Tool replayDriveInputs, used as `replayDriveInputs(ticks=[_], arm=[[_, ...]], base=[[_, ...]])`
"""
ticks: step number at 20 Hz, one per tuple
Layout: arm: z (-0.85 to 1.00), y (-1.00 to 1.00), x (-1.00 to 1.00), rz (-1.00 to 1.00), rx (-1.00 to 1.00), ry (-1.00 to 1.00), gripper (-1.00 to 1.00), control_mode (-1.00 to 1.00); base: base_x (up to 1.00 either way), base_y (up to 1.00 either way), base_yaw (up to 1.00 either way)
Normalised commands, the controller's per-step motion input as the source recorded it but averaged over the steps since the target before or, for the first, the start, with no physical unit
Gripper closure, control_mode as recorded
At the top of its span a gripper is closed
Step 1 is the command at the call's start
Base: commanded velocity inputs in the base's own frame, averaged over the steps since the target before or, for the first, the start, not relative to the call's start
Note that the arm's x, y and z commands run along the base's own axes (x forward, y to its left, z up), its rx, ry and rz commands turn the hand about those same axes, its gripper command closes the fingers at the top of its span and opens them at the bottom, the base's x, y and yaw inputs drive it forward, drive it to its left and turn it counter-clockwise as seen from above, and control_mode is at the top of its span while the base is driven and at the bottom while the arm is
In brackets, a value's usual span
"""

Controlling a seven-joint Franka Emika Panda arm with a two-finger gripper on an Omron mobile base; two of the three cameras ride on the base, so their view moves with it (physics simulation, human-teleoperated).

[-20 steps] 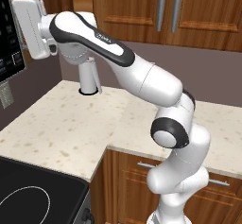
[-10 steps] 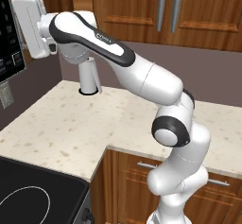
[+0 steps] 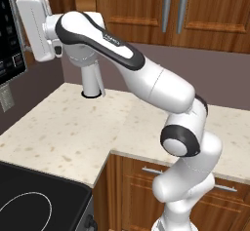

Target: Close all open cabinet doors.

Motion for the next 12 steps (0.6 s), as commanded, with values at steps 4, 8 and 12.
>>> replayDriveInputs(ticks=[4, 8, 12], arm=[[0.0, -0.12, -0.25, 0.0, 0.0, 0.01, -1.0, -1.0], [0.0, -0.16, -0.23, 0.0, 0.0, 0.03, -1.0, -1.0], [-0.02, -0.36, -0.11, 0.0, 0.0, 0.02, -1.0, -1.0]], base=[[0.0, 0.0, 0.0], [0.0, 0.0, 0.0], [0.0, 0.0, 0.0]])
